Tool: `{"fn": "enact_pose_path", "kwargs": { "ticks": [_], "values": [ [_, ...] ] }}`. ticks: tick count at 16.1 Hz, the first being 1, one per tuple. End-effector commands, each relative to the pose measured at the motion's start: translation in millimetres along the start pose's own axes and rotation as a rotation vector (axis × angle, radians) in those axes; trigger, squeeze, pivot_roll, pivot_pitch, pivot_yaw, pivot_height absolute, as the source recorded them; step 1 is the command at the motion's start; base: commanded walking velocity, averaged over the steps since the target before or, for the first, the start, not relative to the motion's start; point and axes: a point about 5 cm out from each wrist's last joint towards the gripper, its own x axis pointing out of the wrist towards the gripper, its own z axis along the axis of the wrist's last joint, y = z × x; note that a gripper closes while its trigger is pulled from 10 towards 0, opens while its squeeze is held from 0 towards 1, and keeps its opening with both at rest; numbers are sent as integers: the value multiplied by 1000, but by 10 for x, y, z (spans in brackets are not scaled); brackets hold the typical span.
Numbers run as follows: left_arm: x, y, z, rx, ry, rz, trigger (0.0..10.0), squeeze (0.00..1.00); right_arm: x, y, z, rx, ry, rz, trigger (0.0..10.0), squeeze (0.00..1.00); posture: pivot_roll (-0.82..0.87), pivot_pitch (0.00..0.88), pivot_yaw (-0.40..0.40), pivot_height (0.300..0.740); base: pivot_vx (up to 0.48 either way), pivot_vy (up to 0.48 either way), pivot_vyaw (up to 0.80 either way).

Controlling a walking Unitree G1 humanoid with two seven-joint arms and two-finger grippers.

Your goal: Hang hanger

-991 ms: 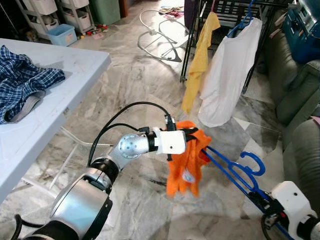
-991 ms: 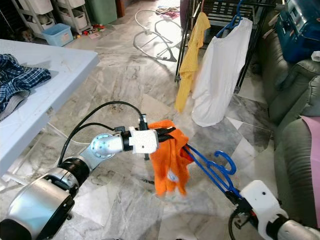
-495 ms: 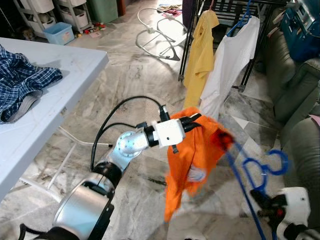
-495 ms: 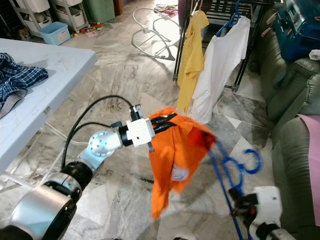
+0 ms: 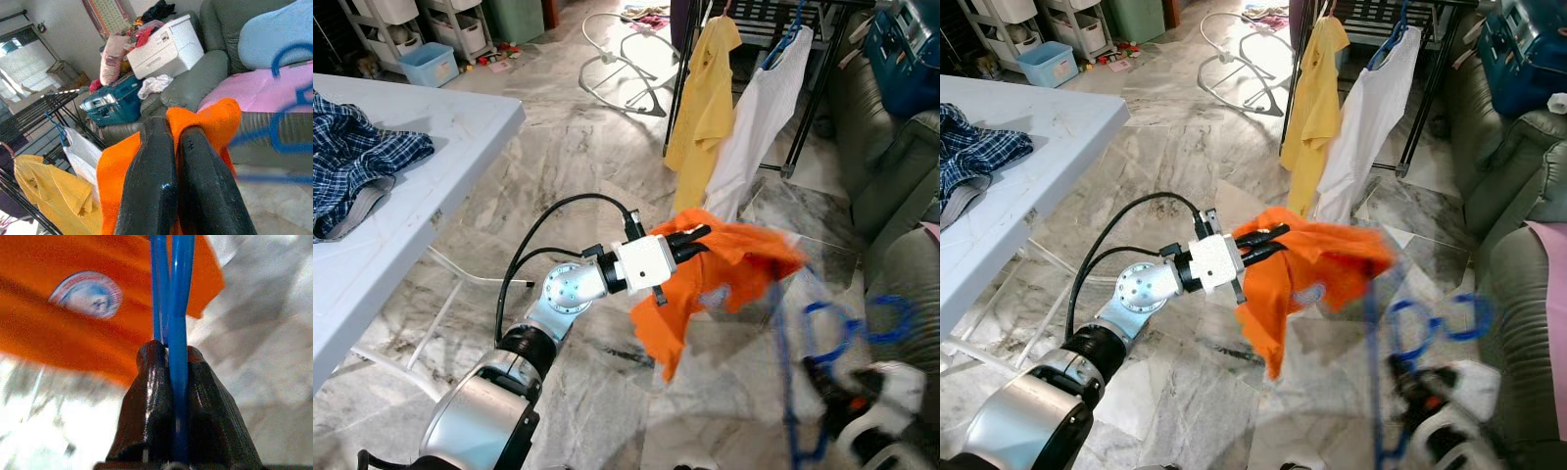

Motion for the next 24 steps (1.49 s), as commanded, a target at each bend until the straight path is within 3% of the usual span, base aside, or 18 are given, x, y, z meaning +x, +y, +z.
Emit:
{"fn": "enact_pose_path", "kwargs": {
  "ticks": [1, 4, 5, 6, 9, 11, 13, 14, 15, 16, 17, 18, 19, 23, 24],
  "values": [
    [36, 7, 57, 27, -30, -13, 10000, 0, -32, 9, -116, -34, 78, 14, 10000, 0, 7, 140, 11, 740, 0, 0, 0],
    [66, 16, 72, 24, -32, -14, 10000, 0, -161, 112, -413, -112, 234, 137, 10000, 0, 4, 142, 10, 740, 0, 0, 0],
    [69, 17, 72, 24, -31, -16, 10000, 0, -231, 50, -572, -150, 318, 114, 10000, 0, 2, 142, 12, 740, 0, 0, 0],
    [70, 14, 69, 23, -28, -23, 10000, 0, -262, -40, -638, -166, 351, 62, 10000, 0, 2, 141, 13, 740, 0, 0, 0],
    [59, -22, 55, 27, -20, -56, 10000, 0, -295, -53, -639, -182, 367, 79, 10000, 0, 1, 134, 19, 740, 0, 0, 0],
    [66, -17, 61, 19, -25, -49, 10000, 0, -199, -276, -498, -118, 255, -124, 10000, 0, 5, 129, 19, 740, 0, 0, 0],
    [45, -26, 35, 12, -8, -50, 10000, 0, -152, -349, -367, -63, 155, -209, 10000, 0, 9, 129, 19, 740, 0, 0, 0],
    [-39, -111, -64, -17, 44, -62, 10000, 0, -58, -317, 40, 17, -90, -260, 10000, 0, 8, 126, 18, 740, 0, 0, 0],
    [-102, -192, -133, -40, 80, -73, 10000, 0, -17, -213, 317, 54, -231, -237, 10000, 0, 5, 124, 18, 740, 0, 0, 0],
    [-127, -237, -168, -59, 99, -74, 10000, 0, 13, -124, 430, 57, -276, -202, 10000, 0, 5, 122, 17, 740, 0, 0, 0],
    [-165, -348, -229, -90, 133, -86, 10000, 0, 95, 98, 671, 77, -365, -118, 10000, 0, -2, 116, 10, 740, 0, 0, 0],
    [-176, -393, -249, -100, 144, -92, 10000, 0, 123, 182, 761, 90, -398, -89, 10000, 0, -2, 115, 9, 740, 0, 0, 0],
    [-174, -516, -277, -121, 161, -115, 10000, 0, 203, 412, 967, 119, -465, -5, 10000, 0, -6, 107, -4, 740, 0, 0, 0],
    [-77, -764, -277, -155, 170, -150, 10000, 0, 331, 1033, 1332, 268, -536, 283, 10000, 0, -16, 96, -25, 740, 0, 0, 0],
    [-61, -772, -271, -155, 168, -145, 10000, 0, 337, 1094, 1343, 274, -530, 308, 10000, 0, -18, 95, -27, 740, 0, 0, 0]
  ]
}}
